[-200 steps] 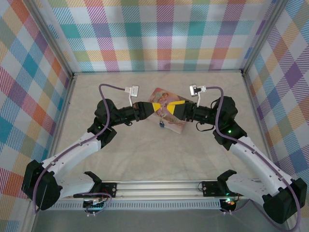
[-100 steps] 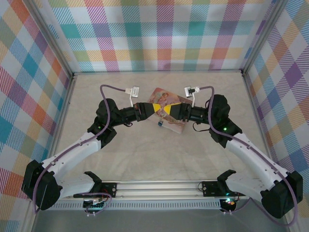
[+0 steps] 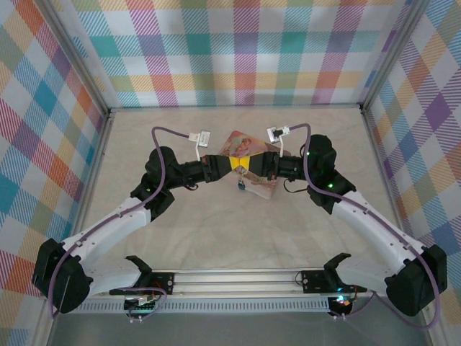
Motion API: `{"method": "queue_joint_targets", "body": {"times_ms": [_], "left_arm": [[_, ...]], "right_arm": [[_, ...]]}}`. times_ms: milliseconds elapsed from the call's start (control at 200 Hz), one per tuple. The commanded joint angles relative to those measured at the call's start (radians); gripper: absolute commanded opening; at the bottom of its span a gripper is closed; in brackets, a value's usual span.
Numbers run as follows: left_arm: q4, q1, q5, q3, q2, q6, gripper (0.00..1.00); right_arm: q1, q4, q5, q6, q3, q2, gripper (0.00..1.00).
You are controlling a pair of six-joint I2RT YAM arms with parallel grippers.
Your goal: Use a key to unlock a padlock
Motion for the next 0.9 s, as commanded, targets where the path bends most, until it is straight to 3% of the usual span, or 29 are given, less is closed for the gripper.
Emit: {"method": "queue_joint_targets", "body": {"times_ms": [0, 60, 235, 310, 420, 665, 825, 895], "left_arm": [[0.009, -0.011, 0.008, 0.034, -0.021, 0.028, 0.00], [0.004, -0.011, 0.002, 0.032, -0.025, 0.031, 0.00], [-0.035, -0.009, -0.023, 0.036, -0.040, 0.046, 0.01], [-0.055, -0.004, -0.038, 0.036, -0.049, 0.050, 0.13], [-0.076, 0.012, -0.051, 0.029, -0.067, 0.050, 0.42], [-0.089, 0.032, -0.053, 0.011, -0.095, 0.051, 0.46], [0.029, 0.034, -0.009, -0.020, -0.084, 0.006, 0.58], [0.105, 0.034, 0.021, -0.035, -0.072, -0.019, 0.71]], "right_arm": [[0.009, 0.006, -0.040, -0.018, 0.030, 0.009, 0.10], [0.009, -0.002, -0.038, -0.024, 0.027, 0.008, 0.05], [0.009, -0.010, -0.018, -0.031, 0.016, -0.014, 0.02], [0.009, -0.017, -0.008, -0.037, 0.014, -0.025, 0.00], [0.009, -0.019, 0.004, -0.036, 0.007, -0.038, 0.01], [0.008, -0.009, 0.034, -0.036, -0.006, -0.062, 0.00], [0.007, 0.039, 0.025, -0.007, -0.001, -0.058, 0.00], [0.006, 0.066, 0.015, 0.014, 0.003, -0.054, 0.00]]}}
